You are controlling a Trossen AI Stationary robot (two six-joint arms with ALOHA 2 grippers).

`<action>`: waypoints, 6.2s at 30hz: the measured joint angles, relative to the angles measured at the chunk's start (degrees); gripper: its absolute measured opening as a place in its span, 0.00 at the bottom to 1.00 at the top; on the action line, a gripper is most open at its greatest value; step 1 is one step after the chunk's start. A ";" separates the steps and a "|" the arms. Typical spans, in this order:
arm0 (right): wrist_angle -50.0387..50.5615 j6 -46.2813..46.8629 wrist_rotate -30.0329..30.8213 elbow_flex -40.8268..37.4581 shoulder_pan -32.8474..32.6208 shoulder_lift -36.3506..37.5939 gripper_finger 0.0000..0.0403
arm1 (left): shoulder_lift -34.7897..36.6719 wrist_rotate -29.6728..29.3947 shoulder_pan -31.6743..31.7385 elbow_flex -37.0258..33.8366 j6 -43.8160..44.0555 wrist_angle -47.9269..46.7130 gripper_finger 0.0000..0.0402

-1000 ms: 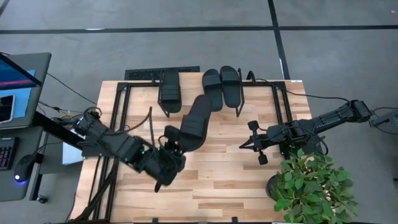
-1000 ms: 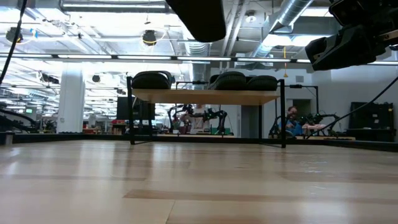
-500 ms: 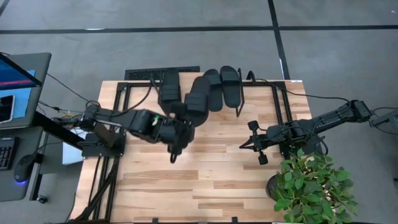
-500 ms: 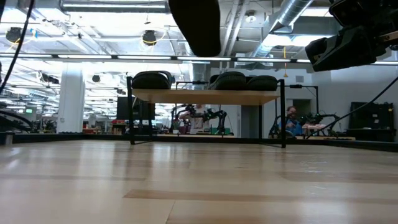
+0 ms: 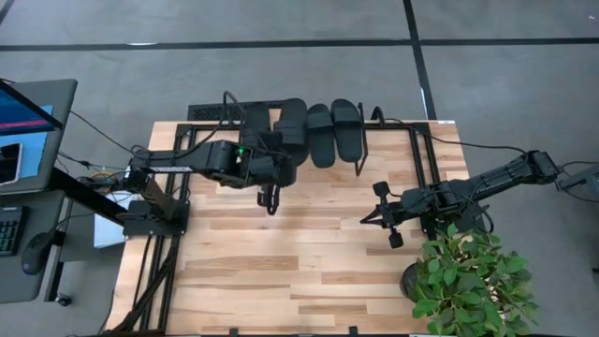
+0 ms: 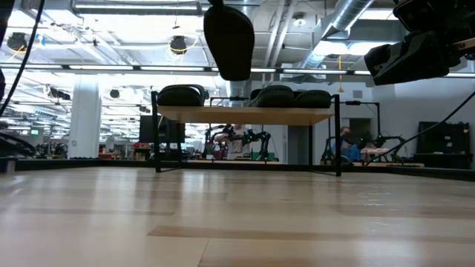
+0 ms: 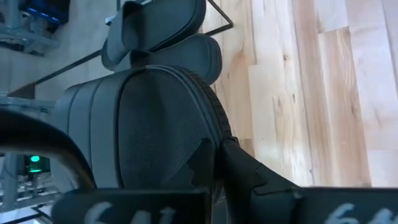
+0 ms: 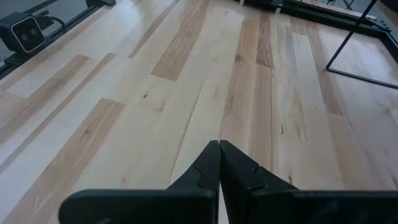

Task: Pick and place slides into the shelf
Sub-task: Put the black slide on the shelf, then return to Home Position

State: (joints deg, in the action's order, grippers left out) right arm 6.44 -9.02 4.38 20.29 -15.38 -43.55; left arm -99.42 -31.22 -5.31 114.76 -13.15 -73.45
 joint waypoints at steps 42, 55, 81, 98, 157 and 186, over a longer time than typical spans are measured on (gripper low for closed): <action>0.04 -0.04 0.00 0.00 0.00 0.00 0.00 | -0.09 8.42 13.14 -9.17 -4.99 7.34 0.00; 0.07 -0.04 -0.02 0.00 0.00 0.00 0.00 | -0.09 11.63 17.09 -15.96 -6.71 13.34 0.00; 0.04 -0.46 -0.02 0.00 0.00 0.00 0.00 | 0.00 18.19 16.00 -21.24 -5.21 17.14 0.00; 0.04 -0.46 -0.01 0.00 0.00 0.00 0.00 | 0.00 19.86 15.83 -21.22 -2.66 16.85 0.04; 1.77 0.13 -10.36 -11.46 13.86 40.48 0.00 | 53.37 27.09 11.98 -76.38 11.57 69.32 0.29; 3.85 3.53 -9.90 -11.23 12.87 43.36 0.00 | 98.69 17.90 -7.10 -114.12 15.83 78.28 0.29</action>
State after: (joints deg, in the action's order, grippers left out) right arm 10.28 -5.48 -5.52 9.06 -2.50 -0.19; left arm -0.73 -13.33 -12.40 0.64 2.68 4.83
